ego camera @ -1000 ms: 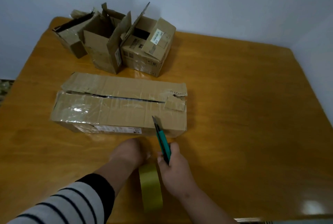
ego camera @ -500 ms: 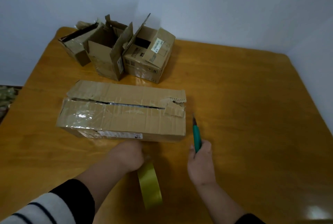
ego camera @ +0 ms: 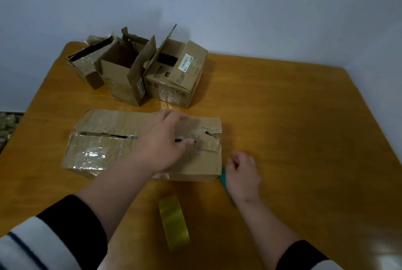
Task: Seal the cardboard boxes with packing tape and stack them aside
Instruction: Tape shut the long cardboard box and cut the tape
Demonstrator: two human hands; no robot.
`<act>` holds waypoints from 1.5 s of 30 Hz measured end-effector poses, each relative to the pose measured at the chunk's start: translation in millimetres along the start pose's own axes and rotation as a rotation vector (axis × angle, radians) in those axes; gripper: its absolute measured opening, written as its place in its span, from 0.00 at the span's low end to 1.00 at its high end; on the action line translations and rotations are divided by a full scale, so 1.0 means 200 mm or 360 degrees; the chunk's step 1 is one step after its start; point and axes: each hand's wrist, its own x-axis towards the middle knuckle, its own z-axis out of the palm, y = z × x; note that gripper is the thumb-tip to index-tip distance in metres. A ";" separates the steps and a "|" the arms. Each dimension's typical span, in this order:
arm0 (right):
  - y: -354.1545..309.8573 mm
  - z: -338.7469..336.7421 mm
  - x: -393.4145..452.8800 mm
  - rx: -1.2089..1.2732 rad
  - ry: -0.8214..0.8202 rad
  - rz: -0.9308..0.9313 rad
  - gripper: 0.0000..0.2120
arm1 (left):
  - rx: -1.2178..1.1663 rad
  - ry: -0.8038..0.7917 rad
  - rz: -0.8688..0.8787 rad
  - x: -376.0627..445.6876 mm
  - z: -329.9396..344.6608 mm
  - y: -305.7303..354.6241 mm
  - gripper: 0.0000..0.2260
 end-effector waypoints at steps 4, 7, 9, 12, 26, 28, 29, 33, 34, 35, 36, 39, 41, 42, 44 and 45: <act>-0.22 -0.06 0.09 0.0372 0.0014 -0.0160 0.12 | -0.0048 -0.0125 0.0024 0.11 0.01 -0.07 0.27; -0.28 -0.07 0.12 0.0319 -0.0039 -0.0163 0.07 | -0.0054 -0.0153 0.0020 0.20 0.03 -0.06 0.20; -0.29 -0.08 0.13 0.0247 -0.0019 -0.0213 0.03 | -0.0002 -0.0225 0.0052 0.25 0.05 -0.04 0.17; -0.30 -0.08 0.12 0.0156 -0.0103 -0.0244 0.04 | 0.0140 -0.0317 0.0110 0.30 0.08 -0.02 0.14; -0.31 -0.09 0.16 0.0313 -0.0235 -0.0232 0.08 | -0.0132 -0.0427 0.0069 0.36 0.07 -0.01 0.09; -0.31 -0.10 0.17 0.0249 -0.0270 -0.0266 0.06 | -0.0200 -0.0497 0.0076 0.36 0.06 -0.02 0.07; -0.32 -0.10 0.17 0.0235 -0.0286 -0.0272 0.06 | -0.0235 -0.0529 0.0070 0.36 0.06 -0.03 0.06; -0.32 -0.11 0.19 0.0369 -0.0371 -0.0184 0.07 | -0.0357 -0.0599 0.0029 0.37 0.05 -0.05 0.05; -0.32 -0.11 0.19 0.0418 -0.0385 -0.0164 0.08 | -0.0379 -0.0604 0.0024 0.37 0.05 -0.05 0.05; -0.32 -0.11 0.19 0.0462 -0.0390 -0.0150 0.08 | -0.0402 -0.0605 0.0016 0.37 0.05 -0.06 0.05; -0.32 -0.11 0.19 0.0497 -0.0392 -0.0145 0.09 | -0.0424 -0.0606 0.0009 0.37 0.05 -0.06 0.05; -0.32 -0.11 0.18 0.0544 -0.0368 -0.0209 0.10 | -0.0449 -0.0609 0.0023 0.39 0.05 -0.07 0.05; -0.32 -0.10 0.17 0.0497 -0.0320 -0.0333 0.11 | -0.0409 -0.0600 0.0057 0.39 0.06 -0.07 0.06; -0.32 -0.10 0.17 0.0458 -0.0297 -0.0384 0.10 | -0.0385 -0.0593 0.0078 0.40 0.06 -0.07 0.07; -0.31 -0.10 0.17 0.0398 -0.0271 -0.0427 0.08 | -0.0350 -0.0575 0.0122 0.40 0.06 -0.06 0.08; -0.31 -0.10 0.17 0.0382 -0.0275 -0.0425 0.08 | -0.0336 -0.0569 0.0140 0.39 0.06 -0.06 0.08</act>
